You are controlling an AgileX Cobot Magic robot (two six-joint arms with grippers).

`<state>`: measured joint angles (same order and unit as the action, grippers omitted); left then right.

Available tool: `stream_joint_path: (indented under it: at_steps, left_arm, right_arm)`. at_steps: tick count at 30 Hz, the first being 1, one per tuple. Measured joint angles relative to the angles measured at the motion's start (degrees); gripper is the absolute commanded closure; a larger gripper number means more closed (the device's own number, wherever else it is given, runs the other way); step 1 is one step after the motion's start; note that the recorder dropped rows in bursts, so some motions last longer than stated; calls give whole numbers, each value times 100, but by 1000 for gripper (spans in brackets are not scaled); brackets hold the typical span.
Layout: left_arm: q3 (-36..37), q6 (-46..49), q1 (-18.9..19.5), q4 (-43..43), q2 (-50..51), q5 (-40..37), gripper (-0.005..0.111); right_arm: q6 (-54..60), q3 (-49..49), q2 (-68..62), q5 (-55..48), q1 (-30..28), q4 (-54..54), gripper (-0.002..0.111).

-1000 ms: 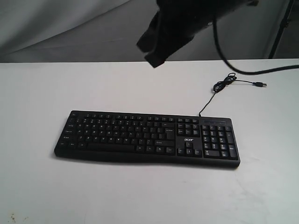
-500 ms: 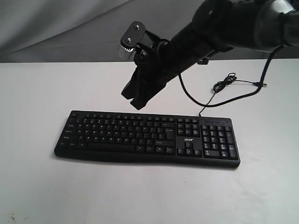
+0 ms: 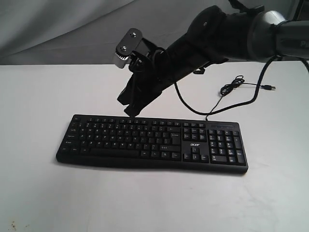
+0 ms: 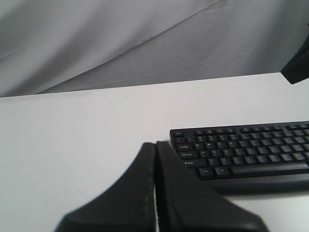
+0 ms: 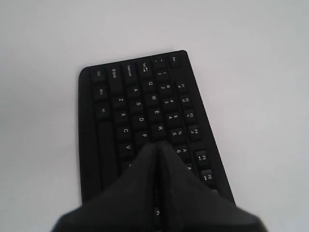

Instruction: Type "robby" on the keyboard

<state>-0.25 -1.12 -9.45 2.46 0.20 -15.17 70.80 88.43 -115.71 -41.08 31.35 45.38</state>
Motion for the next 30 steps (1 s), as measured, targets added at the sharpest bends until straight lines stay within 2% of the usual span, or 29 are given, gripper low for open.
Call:
stream_joint_path:
  at_steps: [6, 22, 27, 30]
  left_arm:
    - [0, 0, 0, 0, 0, 0, 107]
    - [0, 0, 0, 0, 0, 0, 107]
    - [0, 0, 0, 0, 0, 0, 107]
    - [0, 0, 0, 0, 0, 0, 107]
  right_arm:
    - [27, 0, -59, 314, 226, 4, 108]
    - [49, 13, -628, 971, 395, -21, 108]
    - [7, 624, -1028, 760, 445, -45, 108]
    - [-417, 1200, -1447, 523, 567, -490, 108]
